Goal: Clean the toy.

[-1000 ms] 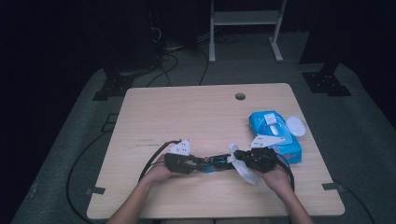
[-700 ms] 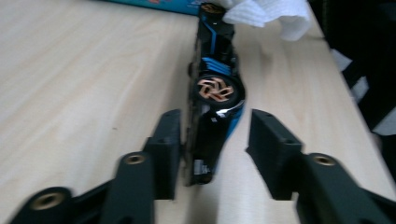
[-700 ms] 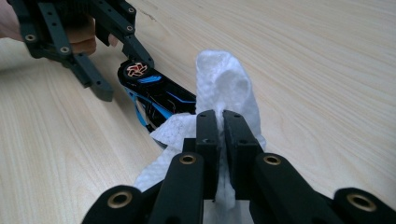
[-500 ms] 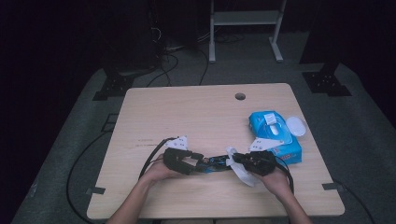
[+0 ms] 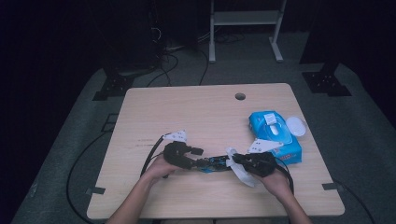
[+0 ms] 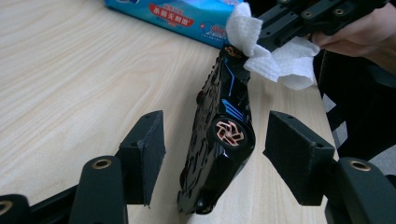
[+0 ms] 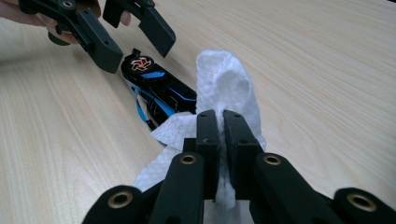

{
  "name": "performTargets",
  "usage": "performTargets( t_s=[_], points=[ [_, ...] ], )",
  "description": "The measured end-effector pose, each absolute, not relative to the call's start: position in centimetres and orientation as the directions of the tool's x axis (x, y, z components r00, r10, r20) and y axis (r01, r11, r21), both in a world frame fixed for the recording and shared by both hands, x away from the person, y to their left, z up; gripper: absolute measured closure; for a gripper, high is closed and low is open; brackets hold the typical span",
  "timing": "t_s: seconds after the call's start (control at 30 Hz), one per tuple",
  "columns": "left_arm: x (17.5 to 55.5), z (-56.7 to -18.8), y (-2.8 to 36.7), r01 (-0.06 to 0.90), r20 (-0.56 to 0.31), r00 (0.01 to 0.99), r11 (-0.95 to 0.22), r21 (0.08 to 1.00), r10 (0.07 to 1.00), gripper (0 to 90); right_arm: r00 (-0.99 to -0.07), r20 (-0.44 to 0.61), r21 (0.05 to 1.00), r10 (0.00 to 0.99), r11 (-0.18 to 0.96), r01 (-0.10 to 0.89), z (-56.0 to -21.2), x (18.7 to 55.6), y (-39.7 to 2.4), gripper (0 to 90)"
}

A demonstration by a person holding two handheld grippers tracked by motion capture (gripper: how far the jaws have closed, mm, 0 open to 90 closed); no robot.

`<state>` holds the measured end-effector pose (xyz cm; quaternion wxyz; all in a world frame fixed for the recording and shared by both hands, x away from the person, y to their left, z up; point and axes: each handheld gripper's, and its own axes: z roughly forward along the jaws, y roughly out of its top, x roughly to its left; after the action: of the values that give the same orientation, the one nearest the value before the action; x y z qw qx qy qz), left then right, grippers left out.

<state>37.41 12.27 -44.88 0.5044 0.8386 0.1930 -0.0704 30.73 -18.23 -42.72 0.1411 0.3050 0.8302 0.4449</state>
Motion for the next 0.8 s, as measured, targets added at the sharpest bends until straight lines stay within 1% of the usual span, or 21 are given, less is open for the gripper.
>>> performTargets(
  t_s=[0.43,0.63,0.8],
  points=[
    [38.19,-45.27,12.22,0.464,-0.374,0.882,-0.382,0.799,0.287,36.2,-0.777,0.044,0.835,0.628,0.404,0.374,-42.95,30.45,-18.45,85.0],
    [37.86,-45.40,12.25,0.458,-0.371,0.885,-0.382,0.802,0.283,34.4,-0.780,0.042,0.836,0.624,0.406,0.369,-42.94,30.08,-18.47,85.0],
    [37.37,-45.26,12.10,0.436,-0.344,0.896,-0.408,0.802,0.281,32.4,-0.785,0.028,0.834,0.619,0.418,0.360,-42.86,29.66,-18.40,84.9]
  ],
)
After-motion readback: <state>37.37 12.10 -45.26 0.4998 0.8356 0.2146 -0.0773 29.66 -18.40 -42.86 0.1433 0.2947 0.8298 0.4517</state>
